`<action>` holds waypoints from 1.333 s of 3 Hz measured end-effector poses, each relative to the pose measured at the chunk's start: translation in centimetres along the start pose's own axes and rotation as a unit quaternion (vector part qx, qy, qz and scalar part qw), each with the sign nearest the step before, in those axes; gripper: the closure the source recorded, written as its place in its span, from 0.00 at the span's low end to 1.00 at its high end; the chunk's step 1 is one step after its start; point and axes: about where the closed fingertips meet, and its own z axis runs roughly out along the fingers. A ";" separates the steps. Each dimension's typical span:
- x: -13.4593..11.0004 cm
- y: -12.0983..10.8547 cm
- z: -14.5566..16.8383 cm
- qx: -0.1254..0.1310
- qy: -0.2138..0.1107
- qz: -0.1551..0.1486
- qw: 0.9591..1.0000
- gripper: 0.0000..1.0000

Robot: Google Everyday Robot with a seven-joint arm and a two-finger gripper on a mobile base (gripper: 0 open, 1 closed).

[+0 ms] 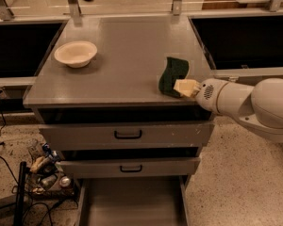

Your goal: Pick sponge from bottom drawer and place on counter

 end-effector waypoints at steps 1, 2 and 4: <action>0.0 0.0 0.0 0.000 0.000 0.000 1.000 0.52; 0.0 0.0 0.0 0.000 0.000 0.000 1.000 0.28; 0.0 0.0 0.0 0.000 0.000 0.000 1.000 0.00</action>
Offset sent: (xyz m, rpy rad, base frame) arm 0.0000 0.0000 0.0000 0.0000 0.0000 0.0000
